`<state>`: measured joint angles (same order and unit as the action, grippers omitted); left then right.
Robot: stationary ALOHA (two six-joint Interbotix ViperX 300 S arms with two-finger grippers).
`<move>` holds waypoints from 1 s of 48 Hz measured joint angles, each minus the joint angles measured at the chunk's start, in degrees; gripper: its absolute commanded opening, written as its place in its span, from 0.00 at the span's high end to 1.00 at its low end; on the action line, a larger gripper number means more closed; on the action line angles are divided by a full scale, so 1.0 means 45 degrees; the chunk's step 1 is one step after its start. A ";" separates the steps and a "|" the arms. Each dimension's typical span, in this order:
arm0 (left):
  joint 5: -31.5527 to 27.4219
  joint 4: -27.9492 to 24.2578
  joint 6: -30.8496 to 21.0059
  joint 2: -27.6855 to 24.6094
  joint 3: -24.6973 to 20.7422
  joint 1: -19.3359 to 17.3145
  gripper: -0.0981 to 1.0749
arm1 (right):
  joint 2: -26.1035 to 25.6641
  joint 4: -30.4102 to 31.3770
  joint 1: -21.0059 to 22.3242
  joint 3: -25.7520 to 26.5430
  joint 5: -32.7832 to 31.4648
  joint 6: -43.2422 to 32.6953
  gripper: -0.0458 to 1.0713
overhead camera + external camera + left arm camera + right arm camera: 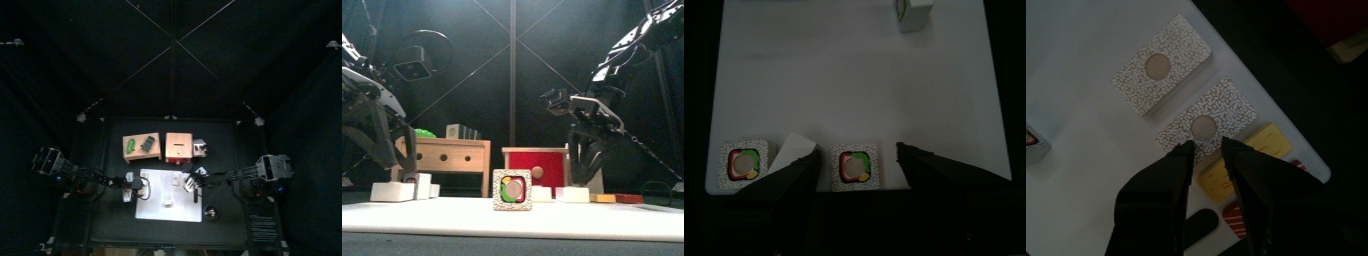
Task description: Grab fourth piece of sushi
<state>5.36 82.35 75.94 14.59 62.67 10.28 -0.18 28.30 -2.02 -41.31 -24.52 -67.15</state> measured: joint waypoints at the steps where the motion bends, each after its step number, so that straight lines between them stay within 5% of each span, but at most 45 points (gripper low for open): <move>1: 0.0020 0.0020 0.0000 0.0039 -0.0020 0.0020 0.11 | 0.0000 0.0000 0.0000 0.0000 0.0000 0.0000 0.33; 13: 0.0000 -0.0215 0.0039 0.0039 -0.0918 0.0352 0.11 | -0.0020 0.0000 0.0000 0.0000 0.0020 0.0000 0.33; 33: 0.0020 -0.1230 0.0039 -0.3281 -0.3633 0.0820 0.11 | -0.0020 0.0020 -0.0039 0.0059 -0.0098 0.0039 0.33; 48: 0.0000 -0.1504 0.0020 -0.4746 -0.5312 0.1074 0.12 | 0.0000 0.0078 -0.0078 0.0059 -0.0273 0.0039 0.33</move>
<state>5.36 75.59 76.03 -6.77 38.76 15.12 -0.18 28.65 -2.37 -41.04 -25.75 -66.97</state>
